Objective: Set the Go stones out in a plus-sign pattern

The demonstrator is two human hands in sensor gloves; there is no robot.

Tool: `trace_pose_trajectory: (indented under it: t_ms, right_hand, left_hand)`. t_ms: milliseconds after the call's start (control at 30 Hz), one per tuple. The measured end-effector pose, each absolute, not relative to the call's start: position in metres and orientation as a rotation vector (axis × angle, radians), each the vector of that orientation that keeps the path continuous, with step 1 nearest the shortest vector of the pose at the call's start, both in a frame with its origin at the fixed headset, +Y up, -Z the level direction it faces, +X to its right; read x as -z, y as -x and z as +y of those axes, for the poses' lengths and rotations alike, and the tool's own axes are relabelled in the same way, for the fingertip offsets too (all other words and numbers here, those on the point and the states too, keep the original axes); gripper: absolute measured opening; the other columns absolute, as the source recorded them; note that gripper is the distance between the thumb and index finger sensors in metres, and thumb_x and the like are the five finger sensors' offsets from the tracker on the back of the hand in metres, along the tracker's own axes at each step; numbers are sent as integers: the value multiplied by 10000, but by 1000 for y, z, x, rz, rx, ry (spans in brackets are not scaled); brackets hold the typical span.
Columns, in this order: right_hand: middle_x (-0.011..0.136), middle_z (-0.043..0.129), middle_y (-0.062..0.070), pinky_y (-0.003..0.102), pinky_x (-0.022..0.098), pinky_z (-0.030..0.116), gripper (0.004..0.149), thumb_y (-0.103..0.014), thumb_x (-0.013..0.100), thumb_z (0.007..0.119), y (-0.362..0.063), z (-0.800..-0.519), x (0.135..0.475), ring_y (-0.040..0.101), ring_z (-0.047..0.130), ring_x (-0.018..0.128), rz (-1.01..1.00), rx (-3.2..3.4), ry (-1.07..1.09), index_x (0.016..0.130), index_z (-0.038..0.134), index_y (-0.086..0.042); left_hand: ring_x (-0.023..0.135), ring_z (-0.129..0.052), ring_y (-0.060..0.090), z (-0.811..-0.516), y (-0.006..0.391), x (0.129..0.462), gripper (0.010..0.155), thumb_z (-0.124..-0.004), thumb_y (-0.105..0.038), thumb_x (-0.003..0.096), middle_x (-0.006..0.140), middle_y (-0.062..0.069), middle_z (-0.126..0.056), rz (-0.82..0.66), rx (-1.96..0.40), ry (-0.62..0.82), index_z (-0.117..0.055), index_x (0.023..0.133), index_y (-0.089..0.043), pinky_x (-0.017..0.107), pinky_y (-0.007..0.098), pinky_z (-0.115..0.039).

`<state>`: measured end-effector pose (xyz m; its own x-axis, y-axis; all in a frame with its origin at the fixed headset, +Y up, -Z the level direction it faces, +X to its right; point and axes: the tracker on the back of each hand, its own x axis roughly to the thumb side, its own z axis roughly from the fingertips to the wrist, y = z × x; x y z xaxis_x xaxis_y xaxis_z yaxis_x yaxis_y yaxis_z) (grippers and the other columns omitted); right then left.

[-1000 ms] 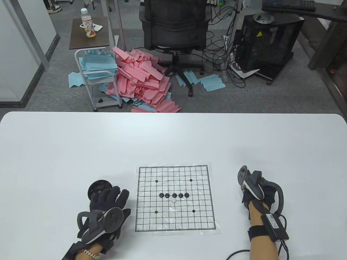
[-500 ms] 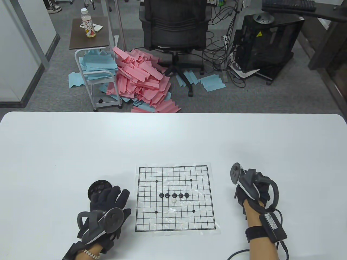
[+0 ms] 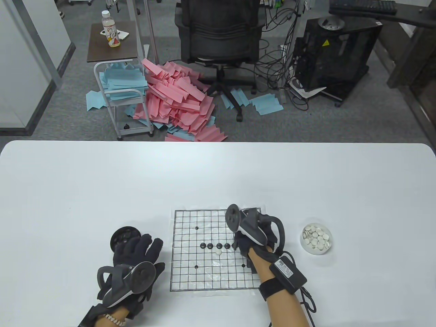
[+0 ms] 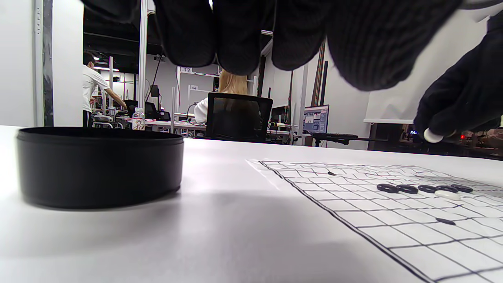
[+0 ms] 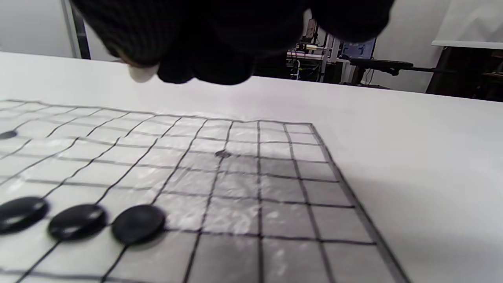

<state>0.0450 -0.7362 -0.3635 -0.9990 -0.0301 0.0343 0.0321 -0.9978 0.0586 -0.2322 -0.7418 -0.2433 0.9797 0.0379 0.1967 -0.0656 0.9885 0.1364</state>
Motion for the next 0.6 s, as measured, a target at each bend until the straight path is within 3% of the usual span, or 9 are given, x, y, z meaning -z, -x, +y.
trace_pose_trajectory:
  t_ms: [267,600]
  right_hand:
    - [753,949,-64,413,527,786,358,-408,394,872,-11,-761,362,83,931,482,-187,3031,116,749,897,-372]
    - [744,955,-69,413,523,790,346,-417,387,887,-9,-765,363,80,931,478,-207,3019,97,730,908,-379]
  left_hand:
    - [1036,-697,428,-742,232,243,713,-803,-523,400,1163,110,-645,-199,-50,-146,-618,1055,-310,712,703,-496]
    - [1036,-699,427,-742,232,243,712,-802,-524,400,1163,110,-645,-200,-49,-148,-618,1054,-312,711,702,-496]
